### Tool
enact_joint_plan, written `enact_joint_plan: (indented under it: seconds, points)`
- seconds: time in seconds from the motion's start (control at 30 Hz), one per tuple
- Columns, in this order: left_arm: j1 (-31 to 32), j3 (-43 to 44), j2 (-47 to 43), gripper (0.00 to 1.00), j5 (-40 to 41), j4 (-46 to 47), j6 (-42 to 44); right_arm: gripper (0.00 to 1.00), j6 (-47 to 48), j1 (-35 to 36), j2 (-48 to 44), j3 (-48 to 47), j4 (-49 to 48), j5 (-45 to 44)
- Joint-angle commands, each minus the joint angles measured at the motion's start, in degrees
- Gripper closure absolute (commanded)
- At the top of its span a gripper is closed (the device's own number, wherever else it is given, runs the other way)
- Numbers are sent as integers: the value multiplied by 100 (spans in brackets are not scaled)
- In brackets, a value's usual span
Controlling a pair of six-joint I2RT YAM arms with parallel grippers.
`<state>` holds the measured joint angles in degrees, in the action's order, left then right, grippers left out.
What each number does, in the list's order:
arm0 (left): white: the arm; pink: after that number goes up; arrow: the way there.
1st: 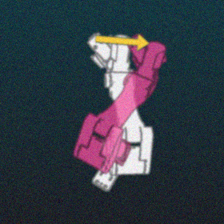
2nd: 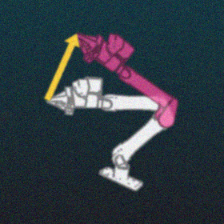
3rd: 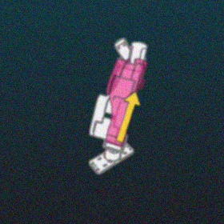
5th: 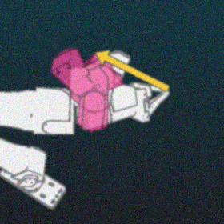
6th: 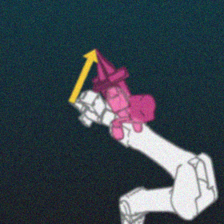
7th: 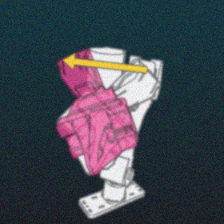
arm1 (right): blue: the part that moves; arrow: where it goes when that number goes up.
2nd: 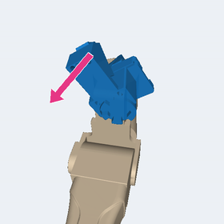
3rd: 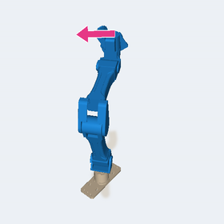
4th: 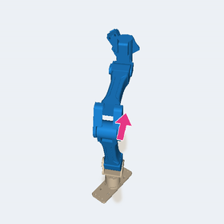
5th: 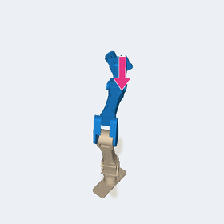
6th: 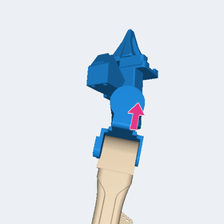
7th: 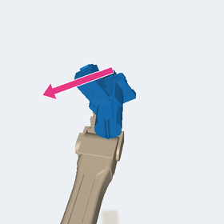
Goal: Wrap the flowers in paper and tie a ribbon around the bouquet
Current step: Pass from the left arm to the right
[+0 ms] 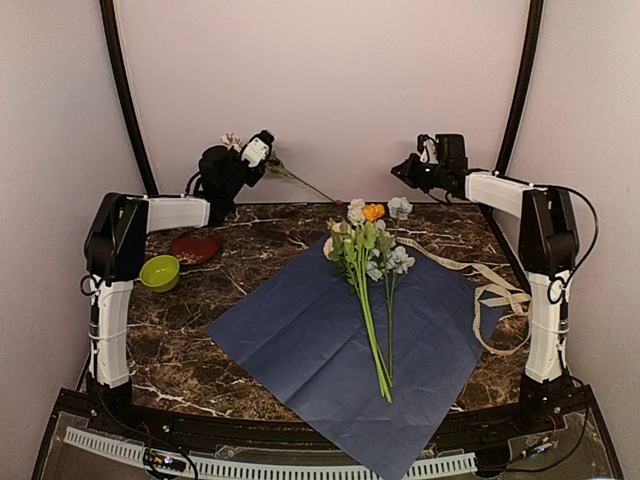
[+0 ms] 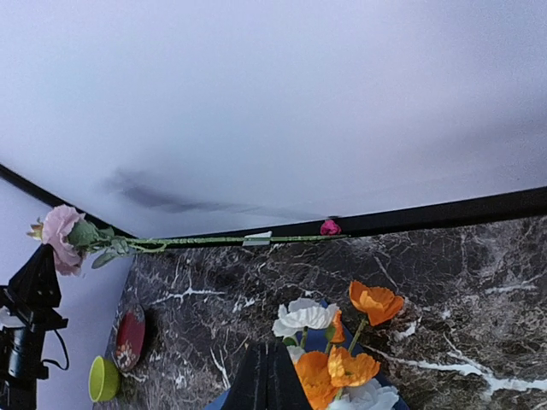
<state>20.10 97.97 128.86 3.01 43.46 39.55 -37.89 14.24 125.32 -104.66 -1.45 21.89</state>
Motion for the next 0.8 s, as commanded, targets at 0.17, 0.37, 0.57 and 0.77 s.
enact_joint_plan:
  seconds: [0.17, 0.37, 0.57, 0.77]
  points:
    - [388, -1470, -2329, 100, 618, 789, 1584, 98, 1599, 349, -1535, 21, 1227, 752]
    - [799, -2282, -4069, 100, 295, 100, 1874, 96, 2148, 896, -2061, 79, 1797, 1268]
    - [1454, -2603, -5533, 100, 12, -1608, 1159, 78, 2764, 1913, -2501, 229, 2265, 1742]
    - [2263, -2966, -6381, 100, 227, -2583, 620, 40, 2700, 2978, -2940, 701, 2006, 1710]
